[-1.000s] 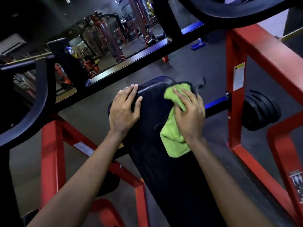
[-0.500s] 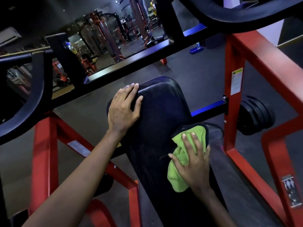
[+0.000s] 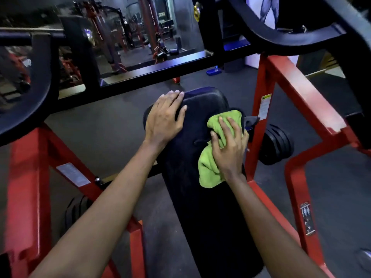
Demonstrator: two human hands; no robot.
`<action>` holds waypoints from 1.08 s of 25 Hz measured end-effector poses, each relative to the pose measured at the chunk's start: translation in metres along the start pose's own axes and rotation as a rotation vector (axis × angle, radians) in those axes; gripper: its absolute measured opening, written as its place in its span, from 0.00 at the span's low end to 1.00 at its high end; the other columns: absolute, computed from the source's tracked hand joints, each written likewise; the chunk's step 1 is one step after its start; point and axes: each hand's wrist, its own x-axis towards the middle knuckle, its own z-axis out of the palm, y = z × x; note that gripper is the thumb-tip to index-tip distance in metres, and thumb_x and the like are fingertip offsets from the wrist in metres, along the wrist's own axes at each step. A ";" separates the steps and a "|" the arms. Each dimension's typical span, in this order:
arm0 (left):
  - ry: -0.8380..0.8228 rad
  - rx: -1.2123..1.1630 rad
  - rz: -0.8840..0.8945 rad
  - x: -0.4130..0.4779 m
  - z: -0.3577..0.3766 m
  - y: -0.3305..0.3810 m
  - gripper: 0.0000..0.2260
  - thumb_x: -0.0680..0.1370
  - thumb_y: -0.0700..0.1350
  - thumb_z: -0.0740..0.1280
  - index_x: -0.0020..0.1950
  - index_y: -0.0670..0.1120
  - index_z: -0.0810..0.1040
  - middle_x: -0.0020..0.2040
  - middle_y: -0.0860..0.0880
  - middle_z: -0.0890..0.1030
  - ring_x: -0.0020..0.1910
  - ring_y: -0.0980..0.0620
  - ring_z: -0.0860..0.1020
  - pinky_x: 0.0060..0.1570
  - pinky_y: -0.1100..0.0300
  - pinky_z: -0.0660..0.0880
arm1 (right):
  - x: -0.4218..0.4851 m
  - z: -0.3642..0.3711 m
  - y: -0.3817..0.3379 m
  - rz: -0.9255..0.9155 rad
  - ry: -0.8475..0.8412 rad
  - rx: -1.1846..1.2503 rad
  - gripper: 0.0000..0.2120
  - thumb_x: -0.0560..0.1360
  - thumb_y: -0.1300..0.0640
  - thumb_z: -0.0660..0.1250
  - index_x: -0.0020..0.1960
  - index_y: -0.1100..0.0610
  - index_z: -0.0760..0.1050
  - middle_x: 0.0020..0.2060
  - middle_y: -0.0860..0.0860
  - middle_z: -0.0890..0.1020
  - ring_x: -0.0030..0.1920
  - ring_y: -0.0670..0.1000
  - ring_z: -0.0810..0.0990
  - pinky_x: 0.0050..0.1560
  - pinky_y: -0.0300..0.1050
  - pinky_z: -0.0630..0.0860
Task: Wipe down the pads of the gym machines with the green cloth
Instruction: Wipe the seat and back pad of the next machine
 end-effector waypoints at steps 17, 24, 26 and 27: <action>-0.034 -0.447 -0.337 -0.094 -0.034 -0.016 0.24 0.85 0.42 0.61 0.80 0.41 0.60 0.81 0.46 0.58 0.81 0.51 0.54 0.78 0.60 0.54 | -0.073 0.010 -0.032 -0.248 -0.208 -0.097 0.23 0.82 0.47 0.66 0.76 0.48 0.72 0.76 0.48 0.70 0.74 0.57 0.71 0.75 0.60 0.61; -0.120 -0.600 -0.443 -0.136 -0.053 -0.023 0.25 0.84 0.37 0.61 0.81 0.45 0.59 0.80 0.50 0.60 0.78 0.58 0.58 0.76 0.65 0.58 | -0.086 0.013 -0.029 -0.038 -0.190 -0.109 0.26 0.81 0.52 0.62 0.78 0.54 0.68 0.76 0.52 0.69 0.73 0.62 0.69 0.75 0.60 0.60; -0.146 -0.685 -0.500 -0.133 -0.058 -0.025 0.27 0.82 0.31 0.60 0.80 0.47 0.62 0.79 0.51 0.63 0.78 0.60 0.59 0.75 0.66 0.58 | -0.037 0.023 -0.053 -0.055 -0.154 -0.074 0.25 0.80 0.52 0.62 0.77 0.52 0.69 0.74 0.50 0.71 0.71 0.62 0.69 0.74 0.57 0.61; -0.171 -0.738 -0.540 -0.132 -0.061 -0.026 0.28 0.81 0.31 0.59 0.80 0.48 0.62 0.79 0.53 0.63 0.77 0.61 0.59 0.75 0.67 0.58 | -0.012 0.027 -0.064 -0.067 -0.130 -0.065 0.24 0.80 0.52 0.63 0.75 0.51 0.71 0.74 0.48 0.72 0.71 0.62 0.69 0.73 0.56 0.61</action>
